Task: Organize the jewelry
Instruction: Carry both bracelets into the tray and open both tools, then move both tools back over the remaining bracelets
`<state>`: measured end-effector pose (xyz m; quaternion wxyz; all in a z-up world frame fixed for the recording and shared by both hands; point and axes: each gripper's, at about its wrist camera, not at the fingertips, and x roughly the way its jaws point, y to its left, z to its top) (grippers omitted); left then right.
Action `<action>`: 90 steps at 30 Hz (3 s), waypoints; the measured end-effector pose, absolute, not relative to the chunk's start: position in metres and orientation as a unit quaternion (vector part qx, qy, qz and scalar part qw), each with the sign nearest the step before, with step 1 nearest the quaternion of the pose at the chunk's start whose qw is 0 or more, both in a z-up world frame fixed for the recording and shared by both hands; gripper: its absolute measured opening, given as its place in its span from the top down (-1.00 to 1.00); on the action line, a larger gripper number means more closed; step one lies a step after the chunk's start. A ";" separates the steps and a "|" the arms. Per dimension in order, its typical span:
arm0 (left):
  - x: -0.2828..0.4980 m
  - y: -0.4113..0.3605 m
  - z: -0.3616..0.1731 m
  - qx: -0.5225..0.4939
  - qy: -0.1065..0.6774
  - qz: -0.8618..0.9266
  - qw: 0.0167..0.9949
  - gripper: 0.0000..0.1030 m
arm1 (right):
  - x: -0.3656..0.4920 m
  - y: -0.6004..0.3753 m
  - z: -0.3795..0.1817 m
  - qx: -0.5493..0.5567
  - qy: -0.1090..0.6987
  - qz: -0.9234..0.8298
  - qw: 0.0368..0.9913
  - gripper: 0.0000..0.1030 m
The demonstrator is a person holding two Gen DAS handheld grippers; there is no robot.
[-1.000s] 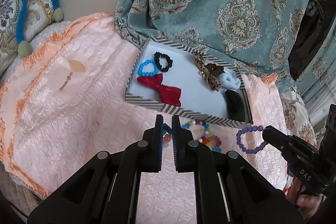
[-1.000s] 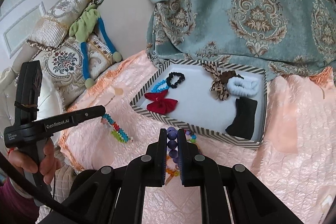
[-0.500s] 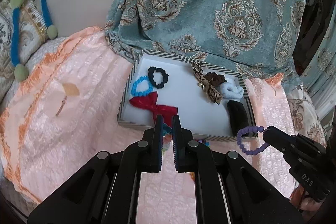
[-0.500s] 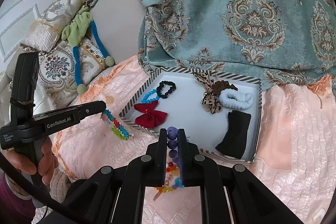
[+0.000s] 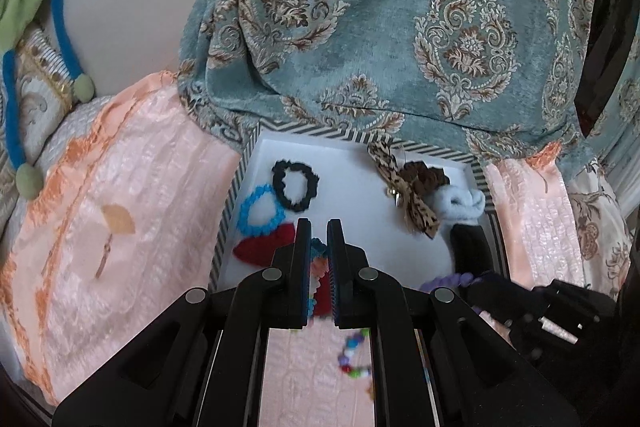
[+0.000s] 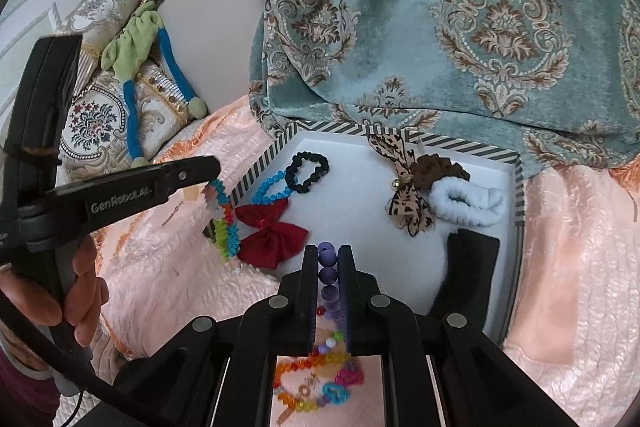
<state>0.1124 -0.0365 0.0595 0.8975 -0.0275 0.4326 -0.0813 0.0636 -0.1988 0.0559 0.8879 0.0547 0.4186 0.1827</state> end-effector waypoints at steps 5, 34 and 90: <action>0.140 -0.047 0.053 -0.029 0.438 -0.087 0.894 0.87 | 0.090 -0.195 0.045 0.060 0.427 0.186 0.883 0.83; 0.222 -0.030 -0.035 -0.064 0.504 -0.056 0.860 0.52 | 0.193 -0.223 -0.011 0.086 0.470 0.112 0.871 0.57; -0.002 -0.023 0.005 -0.035 0.463 -0.032 0.885 0.18 | -0.027 -0.232 0.011 0.075 0.467 0.102 0.875 0.17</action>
